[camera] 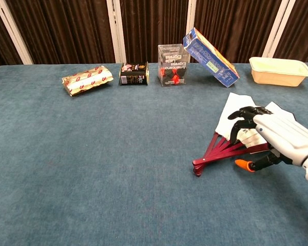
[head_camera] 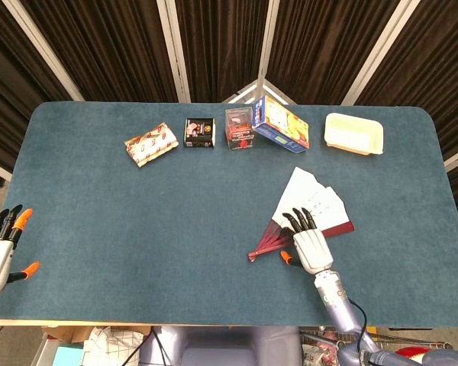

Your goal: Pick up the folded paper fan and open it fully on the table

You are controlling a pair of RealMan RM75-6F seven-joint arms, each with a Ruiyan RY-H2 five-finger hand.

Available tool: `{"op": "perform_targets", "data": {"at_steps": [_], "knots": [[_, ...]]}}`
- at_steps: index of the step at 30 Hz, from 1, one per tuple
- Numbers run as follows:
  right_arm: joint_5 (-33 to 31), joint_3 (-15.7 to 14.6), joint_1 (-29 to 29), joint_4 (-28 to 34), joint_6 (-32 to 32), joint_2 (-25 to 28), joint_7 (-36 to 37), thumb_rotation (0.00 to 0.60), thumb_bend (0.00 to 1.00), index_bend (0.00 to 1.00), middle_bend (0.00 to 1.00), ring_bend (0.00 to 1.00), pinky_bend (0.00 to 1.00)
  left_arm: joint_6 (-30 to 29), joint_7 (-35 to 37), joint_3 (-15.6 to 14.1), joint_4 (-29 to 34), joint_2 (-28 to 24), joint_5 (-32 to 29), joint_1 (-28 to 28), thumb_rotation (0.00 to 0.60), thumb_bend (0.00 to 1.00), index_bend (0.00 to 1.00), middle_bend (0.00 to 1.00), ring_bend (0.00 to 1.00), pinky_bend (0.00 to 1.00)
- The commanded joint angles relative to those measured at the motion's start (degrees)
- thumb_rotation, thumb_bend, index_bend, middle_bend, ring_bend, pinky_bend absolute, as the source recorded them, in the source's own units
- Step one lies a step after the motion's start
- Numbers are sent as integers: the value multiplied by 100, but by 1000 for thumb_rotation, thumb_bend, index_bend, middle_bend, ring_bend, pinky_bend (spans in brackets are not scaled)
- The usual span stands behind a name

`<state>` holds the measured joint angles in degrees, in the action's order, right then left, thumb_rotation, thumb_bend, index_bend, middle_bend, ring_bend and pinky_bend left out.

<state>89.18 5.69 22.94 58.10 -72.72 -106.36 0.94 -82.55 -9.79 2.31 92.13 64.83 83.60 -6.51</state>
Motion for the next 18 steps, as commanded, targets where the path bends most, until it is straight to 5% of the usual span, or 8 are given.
{"op": "perform_targets", "data": {"at_steps": [1,18], "knots": [[-29,5,22,-73,-4,-51,37,600,271,526,201,70,0,6,-3,-2,1,4,-3,-3,600,0,0,0,0,0],[-73,-29,96,-350,-88,-265,175,600,287,553,217,81,0,24,-29,-2,27,1,-35,-12,600,0,0,0,0,0]]}}
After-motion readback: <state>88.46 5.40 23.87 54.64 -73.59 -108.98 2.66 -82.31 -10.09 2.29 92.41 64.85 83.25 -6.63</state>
